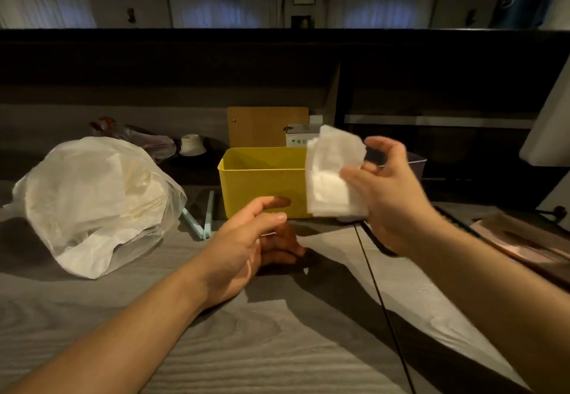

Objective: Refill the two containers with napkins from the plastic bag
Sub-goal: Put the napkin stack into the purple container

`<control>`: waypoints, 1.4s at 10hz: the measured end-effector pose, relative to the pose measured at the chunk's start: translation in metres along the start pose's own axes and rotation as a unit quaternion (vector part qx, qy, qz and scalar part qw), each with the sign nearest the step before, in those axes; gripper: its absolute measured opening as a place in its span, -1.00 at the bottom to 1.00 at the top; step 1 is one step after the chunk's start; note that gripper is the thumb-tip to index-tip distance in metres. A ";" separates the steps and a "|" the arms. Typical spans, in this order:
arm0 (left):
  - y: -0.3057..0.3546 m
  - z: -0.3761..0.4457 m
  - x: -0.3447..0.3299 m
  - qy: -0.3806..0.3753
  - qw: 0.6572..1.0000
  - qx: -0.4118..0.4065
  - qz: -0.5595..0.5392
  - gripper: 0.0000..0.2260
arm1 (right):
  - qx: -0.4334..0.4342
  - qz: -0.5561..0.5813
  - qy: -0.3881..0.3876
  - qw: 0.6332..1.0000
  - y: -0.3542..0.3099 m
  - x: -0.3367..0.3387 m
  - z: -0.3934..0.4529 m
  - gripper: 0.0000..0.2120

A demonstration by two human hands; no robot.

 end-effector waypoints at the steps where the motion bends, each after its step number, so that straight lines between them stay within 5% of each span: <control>1: -0.001 0.002 0.001 -0.002 1.000 0.002 0.008 -0.55 | 0.027 -0.125 0.072 0.989 -0.050 0.047 0.051 -0.47; 2: -0.003 0.003 0.002 -0.002 1.000 0.011 0.014 -0.56 | -0.017 -0.230 0.088 0.969 -0.060 0.078 0.096 -0.64; 3: -0.004 0.004 0.002 -0.006 1.000 0.018 0.020 -0.71 | -0.091 -0.469 0.050 0.877 -0.053 0.090 0.126 -0.73; 4: -0.004 0.006 0.002 -0.008 1.000 0.015 0.023 -0.73 | -0.172 -0.587 -0.033 0.790 -0.037 0.085 0.124 -0.69; 6: -0.007 0.009 0.004 -0.020 0.999 0.026 0.029 -0.76 | -0.211 -0.643 -0.092 0.730 -0.005 0.068 0.136 -0.71; 8: -0.007 0.008 0.002 -0.023 0.998 0.035 0.036 -0.80 | -0.268 -0.731 -0.159 0.607 0.023 0.058 0.136 -0.83; 9: -0.006 0.007 0.002 -0.027 0.998 0.036 0.036 -0.80 | -0.278 -0.752 -0.182 0.569 0.024 0.054 0.138 -0.73; 11: -0.006 0.007 0.002 -0.035 0.999 0.031 0.026 -0.80 | -0.298 -0.767 -0.195 0.534 0.003 0.045 0.134 -0.72; 12: -0.008 0.008 0.002 -0.037 0.999 0.031 0.022 -0.81 | -0.278 -0.780 -0.159 0.537 -0.005 0.050 0.146 -0.75; 13: -0.009 0.010 0.002 -0.040 0.999 0.031 0.020 -0.81 | -0.265 -0.740 -0.164 0.596 0.004 0.044 0.154 -0.80; 14: -0.009 0.010 0.001 -0.040 0.999 0.030 0.015 -0.81 | -0.279 -0.742 -0.216 0.571 0.023 0.041 0.143 -0.86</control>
Point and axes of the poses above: each hand's wrist, its own z-axis towards the middle knuckle, its own x-axis out of the back of the hand, y = z × x, the point moved 10 cm from there along z, towards the middle knuckle, and after that the axes turned 7 degrees about -y, right-handed, at the moved point
